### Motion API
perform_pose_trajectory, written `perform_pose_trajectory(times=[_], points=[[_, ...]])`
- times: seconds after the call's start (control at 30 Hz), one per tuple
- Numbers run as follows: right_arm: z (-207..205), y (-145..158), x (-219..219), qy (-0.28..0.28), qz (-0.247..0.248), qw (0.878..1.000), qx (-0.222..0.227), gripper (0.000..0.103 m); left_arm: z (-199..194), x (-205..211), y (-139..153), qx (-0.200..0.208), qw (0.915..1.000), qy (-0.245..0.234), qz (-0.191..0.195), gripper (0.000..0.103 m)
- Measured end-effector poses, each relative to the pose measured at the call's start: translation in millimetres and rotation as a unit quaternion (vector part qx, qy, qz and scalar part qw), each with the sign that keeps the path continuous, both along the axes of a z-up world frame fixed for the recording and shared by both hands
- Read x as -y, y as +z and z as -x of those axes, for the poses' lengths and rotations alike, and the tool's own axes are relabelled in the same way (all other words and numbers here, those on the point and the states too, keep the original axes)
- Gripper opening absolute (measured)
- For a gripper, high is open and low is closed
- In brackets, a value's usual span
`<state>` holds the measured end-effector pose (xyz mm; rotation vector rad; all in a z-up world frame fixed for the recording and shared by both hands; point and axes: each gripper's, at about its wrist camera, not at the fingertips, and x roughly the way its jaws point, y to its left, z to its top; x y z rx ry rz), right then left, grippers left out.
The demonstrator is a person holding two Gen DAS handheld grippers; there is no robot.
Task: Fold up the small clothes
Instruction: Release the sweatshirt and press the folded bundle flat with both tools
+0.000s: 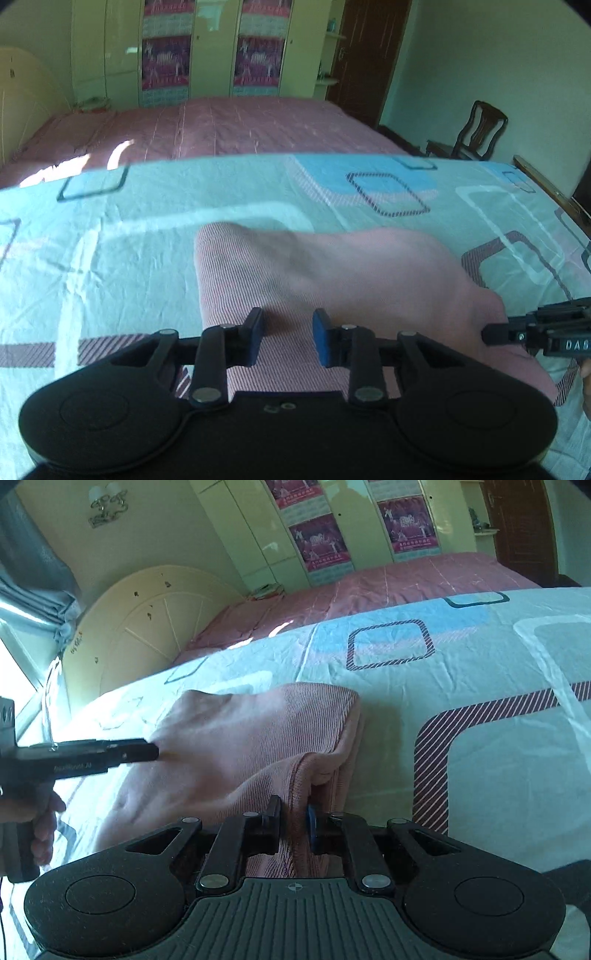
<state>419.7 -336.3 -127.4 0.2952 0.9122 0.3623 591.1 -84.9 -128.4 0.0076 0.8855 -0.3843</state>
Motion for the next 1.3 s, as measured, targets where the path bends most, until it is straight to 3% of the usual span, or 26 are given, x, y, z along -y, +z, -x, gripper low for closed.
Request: perform_pose_trajectory(times=[0.1, 0.17, 0.2, 0.27, 0.4, 0.47, 0.5, 0.57, 0.63, 0.7, 0.83, 0.93, 1.07, 1.17, 1.23, 1.27, 1.3], points=[[-1.6, -4.8, 6.8, 0.022, -0.019, 0.999, -0.041, 0.016, -6.1, -9.4, -0.6, -0.019, 0.9994, -0.012, 0.025, 0.029], [4.0, 5.3, 16.2, 0.030, -0.018, 0.998, -0.052, 0.027, -1.1, -20.7, 10.3, 0.009, 0.9993, -0.010, 0.035, 0.029], [8.8, 13.1, 20.8, 0.020, -0.006, 0.999, -0.033, 0.032, 0.3, -24.8, 13.6, 0.023, 0.9991, -0.007, 0.036, 0.034], [12.1, 30.0, 30.6, -0.011, -0.007, 1.000, 0.010, 0.032, -8.5, -32.3, 16.6, 0.043, 0.9983, 0.011, 0.038, 0.034], [-20.7, 44.7, 4.2, -0.015, 0.018, 0.997, 0.069, 0.032, -41.1, -29.8, 8.1, 0.027, 0.9977, 0.028, 0.055, 0.034], [-43.9, 33.2, -16.4, 0.001, 0.030, 0.998, 0.060, 0.032, -55.4, -20.0, -5.9, -0.007, 0.9991, 0.021, 0.036, 0.034], [-53.7, 22.0, -27.0, 0.010, 0.060, 0.997, 0.045, 0.032, -58.9, -16.1, -13.7, -0.025, 0.9993, 0.017, 0.024, 0.037], [-65.4, -6.1, -37.1, 0.015, 0.112, 0.993, 0.013, 0.032, -55.8, -15.6, -15.4, -0.016, 0.9996, 0.018, 0.014, 0.039], [-62.2, -7.9, -31.6, 0.016, 0.109, 0.994, 0.018, 0.032, -50.4, -13.0, -9.3, -0.009, 0.9998, 0.015, -0.005, 0.039], [-54.4, -1.7, -25.7, 0.009, 0.116, 0.993, 0.012, 0.032, -30.7, -6.7, 2.1, 0.028, 0.9988, -0.002, -0.040, 0.035], [-11.4, 21.7, -18.0, 0.040, 0.081, 0.995, 0.043, 0.032, 28.9, 0.7, 18.7, 0.085, 0.9947, -0.048, -0.030, 0.033], [19.4, 25.0, -13.3, 0.040, 0.076, 0.996, 0.036, 0.032, 63.2, 8.5, 12.7, 0.086, 0.9932, -0.057, -0.055, 0.033], [59.7, 23.9, 6.5, 0.014, 0.014, 1.000, 0.015, 0.032, 107.4, 6.3, 7.3, 0.096, 0.9913, -0.037, -0.081, 0.033], [73.2, 12.8, 6.2, 0.014, -0.011, 1.000, -0.007, 0.032, 114.5, -4.4, 10.6, 0.083, 0.9947, -0.014, -0.059, 0.034], [74.9, 6.6, 7.4, 0.007, -0.037, 0.999, -0.015, 0.031, 115.4, -5.4, 9.4, 0.081, 0.9943, -0.010, -0.069, 0.040], [77.7, 4.9, 7.6, 0.010, -0.064, 0.998, -0.026, 0.001, 114.6, -5.3, 8.3, 0.083, 0.9934, -0.012, -0.078, 0.041], [80.2, 5.6, 6.8, 0.012, -0.075, 0.997, -0.030, 0.003, 114.2, -4.3, 7.4, 0.084, 0.9923, -0.015, -0.090, 0.042]])
